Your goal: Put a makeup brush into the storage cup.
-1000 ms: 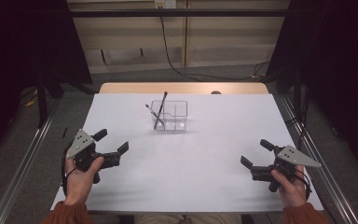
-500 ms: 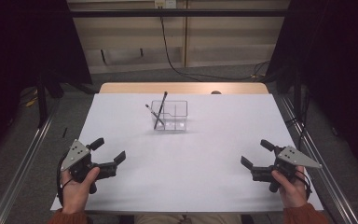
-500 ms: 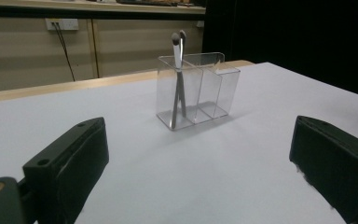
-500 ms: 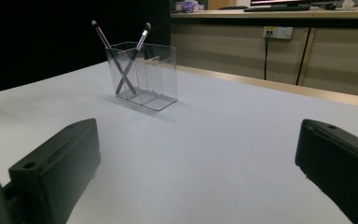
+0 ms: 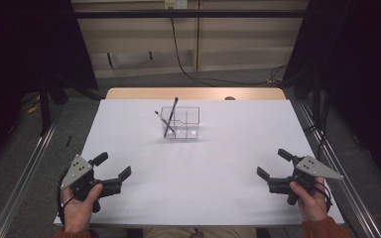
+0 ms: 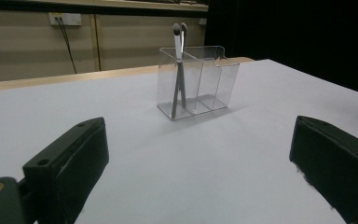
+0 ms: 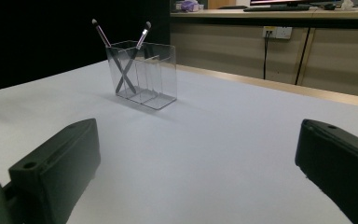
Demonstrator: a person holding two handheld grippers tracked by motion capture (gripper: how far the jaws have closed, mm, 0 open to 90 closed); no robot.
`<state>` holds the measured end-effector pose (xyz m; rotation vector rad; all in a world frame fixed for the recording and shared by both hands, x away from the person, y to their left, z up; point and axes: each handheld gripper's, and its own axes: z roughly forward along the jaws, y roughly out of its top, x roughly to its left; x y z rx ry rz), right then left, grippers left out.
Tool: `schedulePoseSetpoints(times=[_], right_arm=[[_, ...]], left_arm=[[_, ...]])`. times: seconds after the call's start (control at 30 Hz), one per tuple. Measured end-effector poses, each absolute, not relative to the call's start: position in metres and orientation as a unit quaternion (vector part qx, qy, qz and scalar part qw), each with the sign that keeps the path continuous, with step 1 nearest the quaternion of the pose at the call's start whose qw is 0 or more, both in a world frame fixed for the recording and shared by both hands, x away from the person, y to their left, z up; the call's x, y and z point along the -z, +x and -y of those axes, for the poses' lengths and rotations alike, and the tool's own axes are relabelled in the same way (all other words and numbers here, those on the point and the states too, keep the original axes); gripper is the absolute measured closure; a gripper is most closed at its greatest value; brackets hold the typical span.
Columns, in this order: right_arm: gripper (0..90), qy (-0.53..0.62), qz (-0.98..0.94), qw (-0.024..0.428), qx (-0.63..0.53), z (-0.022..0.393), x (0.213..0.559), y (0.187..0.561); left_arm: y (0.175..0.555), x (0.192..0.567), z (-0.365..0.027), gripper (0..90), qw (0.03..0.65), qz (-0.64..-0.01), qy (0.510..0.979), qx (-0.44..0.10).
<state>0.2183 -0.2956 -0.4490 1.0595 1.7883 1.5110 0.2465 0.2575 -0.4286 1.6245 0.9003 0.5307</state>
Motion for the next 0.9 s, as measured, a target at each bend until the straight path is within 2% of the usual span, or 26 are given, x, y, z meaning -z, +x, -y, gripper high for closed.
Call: schedulePoseSetpoints(times=[0.9], right_arm=[[0.0,0.397,-0.668,0.276,-0.565,0.2962,0.4499,0.2177]], left_arm=[[0.2424,0.4355,-0.2589,2.3,0.559,-0.38,0.703,-0.221]])
